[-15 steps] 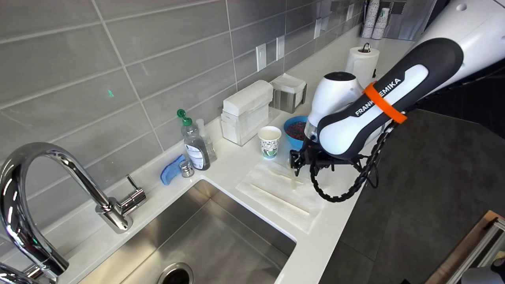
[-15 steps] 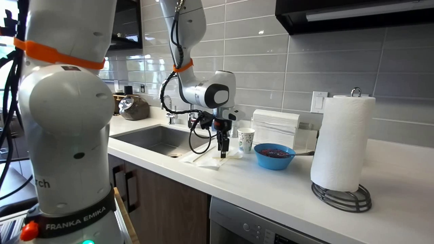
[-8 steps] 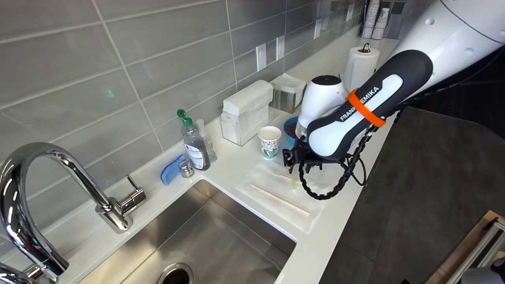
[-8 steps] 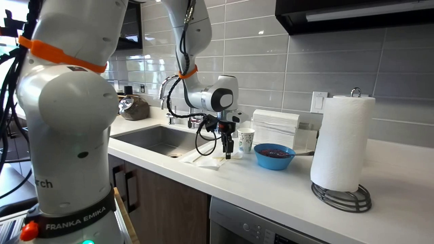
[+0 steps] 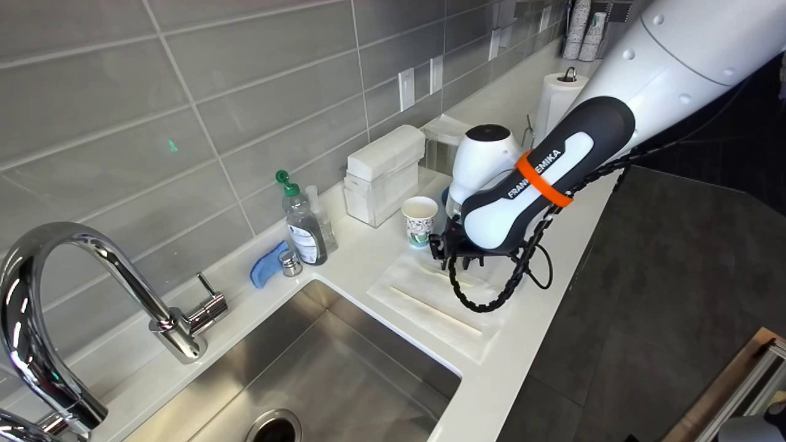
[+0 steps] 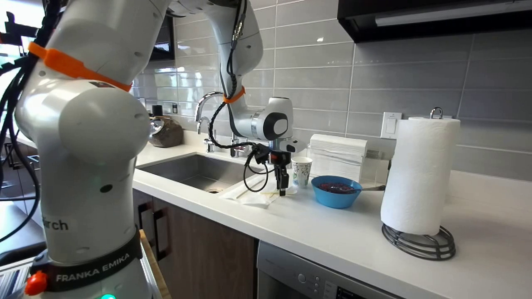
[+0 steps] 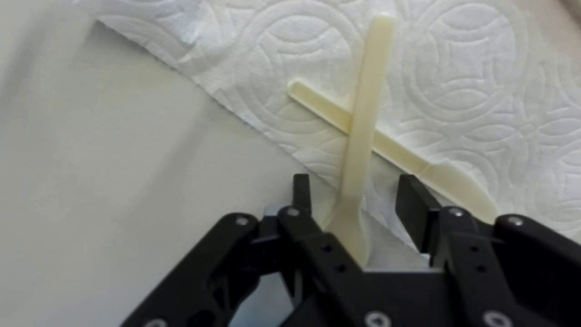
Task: Move the spoon to the left
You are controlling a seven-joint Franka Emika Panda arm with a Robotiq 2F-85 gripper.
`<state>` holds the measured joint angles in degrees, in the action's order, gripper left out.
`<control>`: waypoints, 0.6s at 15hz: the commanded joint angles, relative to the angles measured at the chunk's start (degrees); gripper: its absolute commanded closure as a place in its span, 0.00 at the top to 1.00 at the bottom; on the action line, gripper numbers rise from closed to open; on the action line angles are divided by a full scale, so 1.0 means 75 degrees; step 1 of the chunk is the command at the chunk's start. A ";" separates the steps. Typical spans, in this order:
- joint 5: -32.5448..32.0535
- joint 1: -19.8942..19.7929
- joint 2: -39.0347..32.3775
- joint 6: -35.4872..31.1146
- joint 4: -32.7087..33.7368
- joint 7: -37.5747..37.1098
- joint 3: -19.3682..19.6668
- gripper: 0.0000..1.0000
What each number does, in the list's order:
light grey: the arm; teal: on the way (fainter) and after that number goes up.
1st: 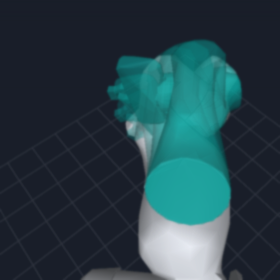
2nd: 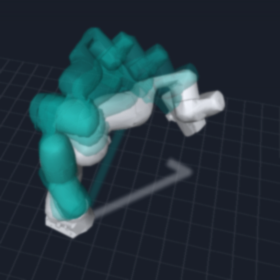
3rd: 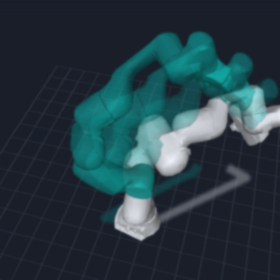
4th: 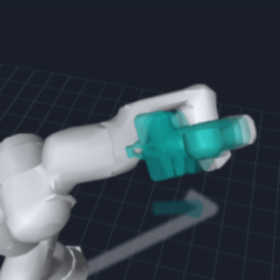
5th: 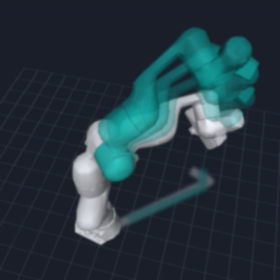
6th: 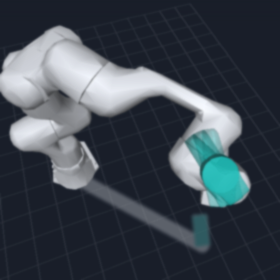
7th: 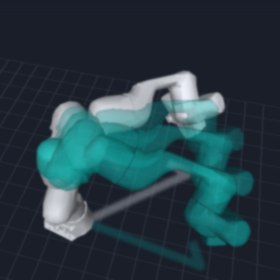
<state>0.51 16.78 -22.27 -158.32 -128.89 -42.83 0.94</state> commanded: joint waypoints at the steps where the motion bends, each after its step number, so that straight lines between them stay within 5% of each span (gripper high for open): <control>1: -0.0210 0.0286 -0.0321 -0.0088 0.0261 -0.0363 0.0259 0.47; 7: -0.0375 0.0495 -0.0288 0.0008 0.0324 -0.0553 0.0437 0.24; 9: -0.0410 0.0534 -0.0195 0.0055 0.0289 -0.0605 0.0435 0.00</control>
<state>-0.94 19.27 -23.45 -158.16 -127.31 -44.80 3.25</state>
